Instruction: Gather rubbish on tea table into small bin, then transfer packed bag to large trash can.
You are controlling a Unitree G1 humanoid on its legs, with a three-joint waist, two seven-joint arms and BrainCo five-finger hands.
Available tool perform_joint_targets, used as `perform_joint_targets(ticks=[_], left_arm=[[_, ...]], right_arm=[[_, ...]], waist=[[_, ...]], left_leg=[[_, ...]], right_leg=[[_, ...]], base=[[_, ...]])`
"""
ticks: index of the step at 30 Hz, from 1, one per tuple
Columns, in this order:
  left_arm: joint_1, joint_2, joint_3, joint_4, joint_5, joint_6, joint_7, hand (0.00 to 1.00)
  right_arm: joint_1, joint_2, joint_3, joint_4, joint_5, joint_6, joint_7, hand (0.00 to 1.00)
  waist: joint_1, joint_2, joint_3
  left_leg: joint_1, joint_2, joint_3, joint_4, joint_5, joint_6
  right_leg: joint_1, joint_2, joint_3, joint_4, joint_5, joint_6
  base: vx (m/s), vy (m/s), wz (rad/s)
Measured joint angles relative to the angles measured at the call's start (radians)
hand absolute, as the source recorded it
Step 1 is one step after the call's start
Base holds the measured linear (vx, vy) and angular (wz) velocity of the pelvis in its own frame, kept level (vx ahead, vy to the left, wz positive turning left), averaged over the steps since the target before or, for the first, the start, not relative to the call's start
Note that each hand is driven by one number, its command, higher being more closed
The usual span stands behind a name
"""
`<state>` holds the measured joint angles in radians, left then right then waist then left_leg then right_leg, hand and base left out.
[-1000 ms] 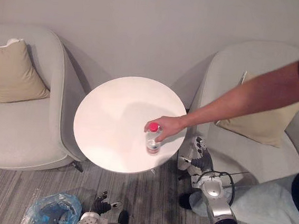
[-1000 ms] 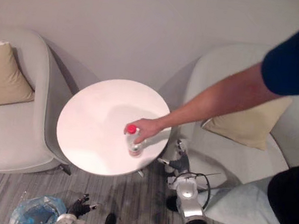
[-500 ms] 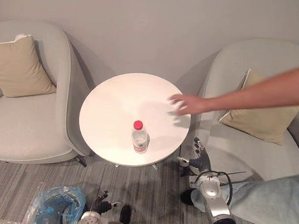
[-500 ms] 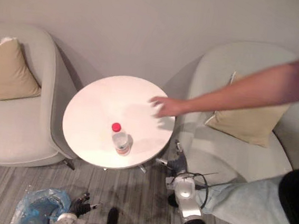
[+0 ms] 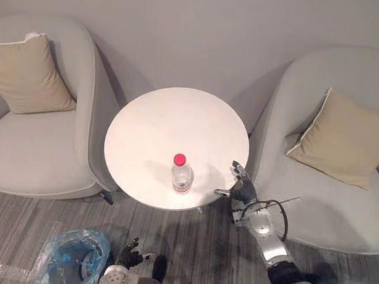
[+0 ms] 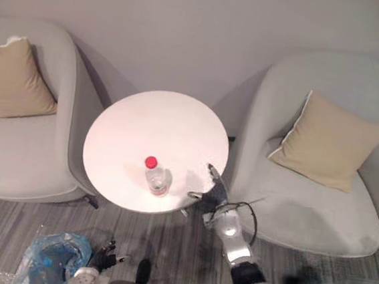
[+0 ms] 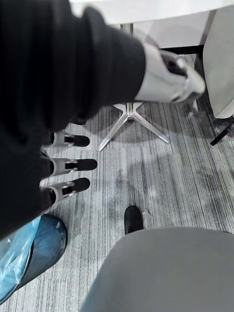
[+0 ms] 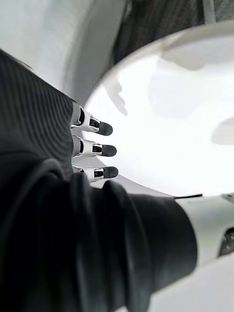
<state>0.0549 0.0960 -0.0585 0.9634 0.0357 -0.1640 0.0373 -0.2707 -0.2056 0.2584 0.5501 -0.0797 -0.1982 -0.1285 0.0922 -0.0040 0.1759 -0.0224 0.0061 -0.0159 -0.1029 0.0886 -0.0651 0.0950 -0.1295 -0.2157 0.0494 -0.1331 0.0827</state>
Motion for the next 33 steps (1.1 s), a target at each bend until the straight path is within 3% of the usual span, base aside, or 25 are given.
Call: perform_joint_targets(ticks=[16, 17, 19, 33], left_arm=[[-0.021, -0.005, 0.002, -0.050, -0.041, -0.007, 0.002, 0.00], [-0.026, -0.005, 0.002, -0.050, -0.041, -0.007, 0.002, 0.00], [-0.039, -0.006, 0.002, -0.062, -0.050, -0.008, 0.002, 0.00], [-0.047, -0.006, 0.001, -0.079, -0.078, -0.017, 0.005, 0.00]], right_arm=[[-0.188, 0.014, 0.062, 0.090, 0.013, 0.000, -0.017, 0.00], [-0.201, 0.015, 0.062, 0.100, 0.016, 0.000, -0.021, 1.00], [-0.244, 0.025, 0.062, 0.111, 0.030, 0.000, -0.030, 1.00], [-0.308, 0.047, 0.090, 0.137, 0.060, 0.010, -0.044, 1.00]], waist=[[0.054, 0.011, 0.074], [0.058, 0.012, 0.079], [0.074, 0.012, 0.107], [0.089, 0.015, 0.139]], left_leg=[[-0.073, -0.019, -0.100, 0.000, 0.030, -0.001], [-0.079, -0.019, -0.105, 0.000, 0.032, -0.001], [-0.085, -0.020, -0.109, 0.001, 0.035, -0.001], [-0.101, -0.034, -0.147, 0.001, 0.040, 0.004]], right_leg=[[-0.019, -0.003, -0.100, -0.002, -0.004, 0.004], [-0.023, -0.003, -0.104, -0.001, -0.004, 0.004], [-0.026, -0.004, -0.109, 0.001, -0.004, 0.004], [-0.027, -0.019, -0.130, 0.017, -0.004, 0.004]], base=[[-0.03, -0.014, 0.19], [-0.03, -0.006, 0.16], [-0.04, -0.004, 0.10], [-0.01, 0.007, 0.11]])
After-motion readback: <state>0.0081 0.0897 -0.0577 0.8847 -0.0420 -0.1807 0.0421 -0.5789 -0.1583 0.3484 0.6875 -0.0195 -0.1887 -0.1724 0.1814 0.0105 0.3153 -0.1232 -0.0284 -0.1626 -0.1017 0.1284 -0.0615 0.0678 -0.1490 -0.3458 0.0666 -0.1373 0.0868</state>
